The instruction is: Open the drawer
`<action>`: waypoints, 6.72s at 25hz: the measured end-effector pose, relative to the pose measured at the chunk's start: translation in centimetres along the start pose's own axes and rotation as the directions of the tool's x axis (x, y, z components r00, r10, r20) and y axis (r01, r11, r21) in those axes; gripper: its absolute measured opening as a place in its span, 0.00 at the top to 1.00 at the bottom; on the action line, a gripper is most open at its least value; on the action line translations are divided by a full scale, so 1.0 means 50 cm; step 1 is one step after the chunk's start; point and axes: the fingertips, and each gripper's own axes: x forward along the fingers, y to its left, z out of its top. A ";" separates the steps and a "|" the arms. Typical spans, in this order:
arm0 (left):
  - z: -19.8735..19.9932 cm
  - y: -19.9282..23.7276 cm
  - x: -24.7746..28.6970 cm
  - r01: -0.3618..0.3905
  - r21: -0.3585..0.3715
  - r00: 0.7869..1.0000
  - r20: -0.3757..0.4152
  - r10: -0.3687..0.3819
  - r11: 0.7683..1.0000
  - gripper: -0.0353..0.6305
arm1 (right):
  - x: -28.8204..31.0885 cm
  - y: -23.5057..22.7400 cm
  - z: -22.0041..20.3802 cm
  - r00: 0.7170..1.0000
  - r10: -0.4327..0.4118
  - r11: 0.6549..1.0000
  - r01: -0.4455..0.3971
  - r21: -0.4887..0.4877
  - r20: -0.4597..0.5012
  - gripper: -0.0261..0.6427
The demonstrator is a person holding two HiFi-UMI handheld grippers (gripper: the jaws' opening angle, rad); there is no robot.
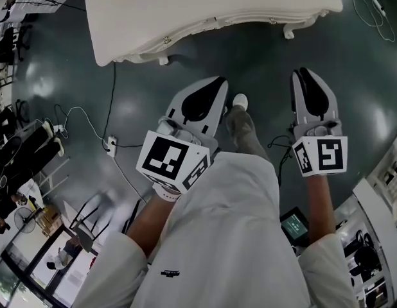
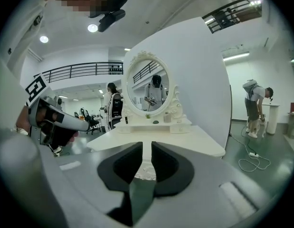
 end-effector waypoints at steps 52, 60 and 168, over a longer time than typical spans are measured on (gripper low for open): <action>-0.163 0.159 0.189 -0.023 -0.095 0.989 -0.149 0.009 0.995 0.93 | 0.289 -0.167 -0.294 0.969 -0.163 0.981 0.179 0.074 -0.184 0.75; -0.167 0.165 0.206 -0.029 -0.114 0.988 -0.154 0.011 0.993 0.93 | 0.328 -0.215 -0.345 0.954 -0.204 0.971 0.226 0.079 -0.221 0.73; -0.268 0.021 0.209 -0.008 -0.154 0.984 -0.177 -0.019 0.988 0.93 | 0.185 -0.213 -0.587 0.884 -0.180 0.963 0.248 0.107 -0.432 0.76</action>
